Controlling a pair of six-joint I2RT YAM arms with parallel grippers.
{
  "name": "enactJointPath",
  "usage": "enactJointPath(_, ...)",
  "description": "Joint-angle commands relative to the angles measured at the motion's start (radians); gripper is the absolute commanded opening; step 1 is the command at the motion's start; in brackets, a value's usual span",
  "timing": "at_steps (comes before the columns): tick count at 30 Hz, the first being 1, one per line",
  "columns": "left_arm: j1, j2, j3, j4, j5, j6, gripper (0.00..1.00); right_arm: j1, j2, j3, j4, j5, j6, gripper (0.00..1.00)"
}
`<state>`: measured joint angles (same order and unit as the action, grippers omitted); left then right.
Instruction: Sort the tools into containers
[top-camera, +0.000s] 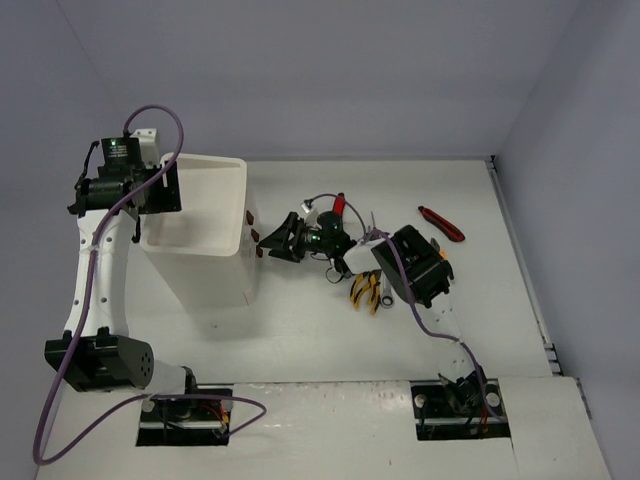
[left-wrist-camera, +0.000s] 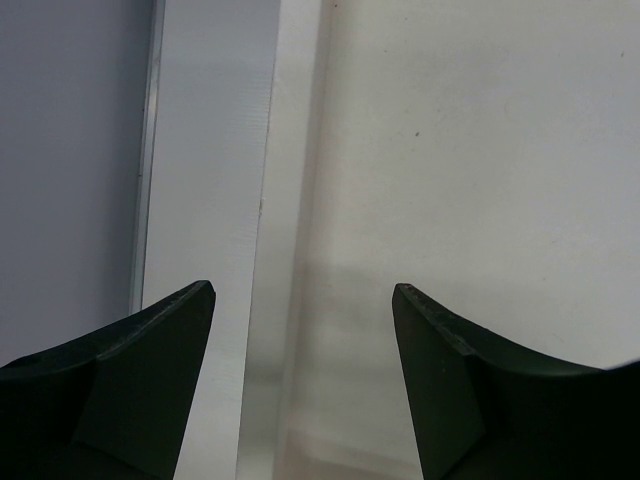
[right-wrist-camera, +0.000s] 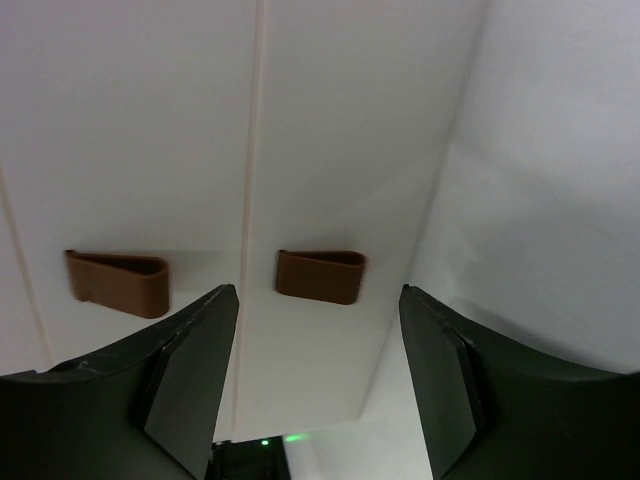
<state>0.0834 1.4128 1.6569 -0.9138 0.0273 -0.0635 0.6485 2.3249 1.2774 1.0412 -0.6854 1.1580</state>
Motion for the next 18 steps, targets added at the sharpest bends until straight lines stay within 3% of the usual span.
enactJointPath(1,0.001,-0.011,0.018,0.027,0.009,0.005,0.67,0.015,0.001,0.028,0.255,-0.057,0.106,0.63)
enactJointPath(9,0.001,-0.010,0.007,0.028,0.013,0.005,0.66,0.027,0.031,0.034,0.304,-0.070,0.143,0.63)
enactJointPath(18,-0.001,-0.014,0.006,0.029,0.014,0.004,0.65,0.030,0.006,0.010,0.203,-0.002,0.065,0.64)
